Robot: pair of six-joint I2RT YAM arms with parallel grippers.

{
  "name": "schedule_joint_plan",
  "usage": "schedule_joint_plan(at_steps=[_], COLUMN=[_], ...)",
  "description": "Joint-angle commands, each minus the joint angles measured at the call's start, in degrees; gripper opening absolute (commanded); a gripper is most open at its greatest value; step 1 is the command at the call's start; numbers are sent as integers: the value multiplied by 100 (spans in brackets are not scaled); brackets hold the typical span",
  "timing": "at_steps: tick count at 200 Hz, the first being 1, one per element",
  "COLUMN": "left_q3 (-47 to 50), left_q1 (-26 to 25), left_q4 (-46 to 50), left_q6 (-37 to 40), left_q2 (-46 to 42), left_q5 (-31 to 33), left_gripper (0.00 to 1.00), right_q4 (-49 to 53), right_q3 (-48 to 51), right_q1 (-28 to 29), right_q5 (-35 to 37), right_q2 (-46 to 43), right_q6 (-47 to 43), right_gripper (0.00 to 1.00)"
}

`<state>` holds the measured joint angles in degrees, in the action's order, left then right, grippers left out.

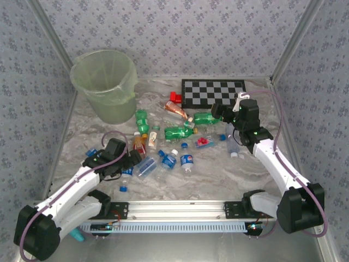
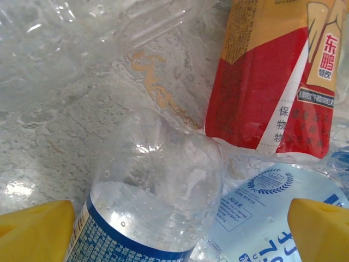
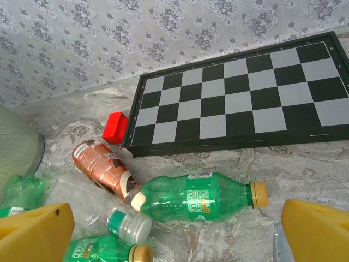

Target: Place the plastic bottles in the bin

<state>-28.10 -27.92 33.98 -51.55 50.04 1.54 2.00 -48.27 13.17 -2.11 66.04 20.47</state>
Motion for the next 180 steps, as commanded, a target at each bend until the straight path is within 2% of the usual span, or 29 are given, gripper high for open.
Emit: schedule_joint_plan(at_steps=[1, 19, 42, 74, 144, 180], left_q3=[-90, -99, -82, -108, -223, -383], left_q1=[-19, -20, -33, -32, -39, -47], left_q4=[252, 756, 1037, 1472, 1038, 1056], left_q6=[306, 236, 106, -69, 190, 234], left_q2=[78, 111, 42, 139, 1169, 1433], left_q5=[-83, 79, 159, 467, 405, 527], left_gripper=[98, 97, 92, 90, 83, 70], right_q4=[92, 97, 101, 143, 183, 213], right_q3=[-199, -239, -253, -246, -160, -193], right_q1=[50, 80, 115, 175, 226, 241], right_q5=[128, 134, 143, 171, 263, 267], right_q2=[49, 66, 91, 84, 13, 14], right_q6=[-52, -76, -79, -78, -61, -61], right_gripper=[99, 99, 100, 100, 100, 99])
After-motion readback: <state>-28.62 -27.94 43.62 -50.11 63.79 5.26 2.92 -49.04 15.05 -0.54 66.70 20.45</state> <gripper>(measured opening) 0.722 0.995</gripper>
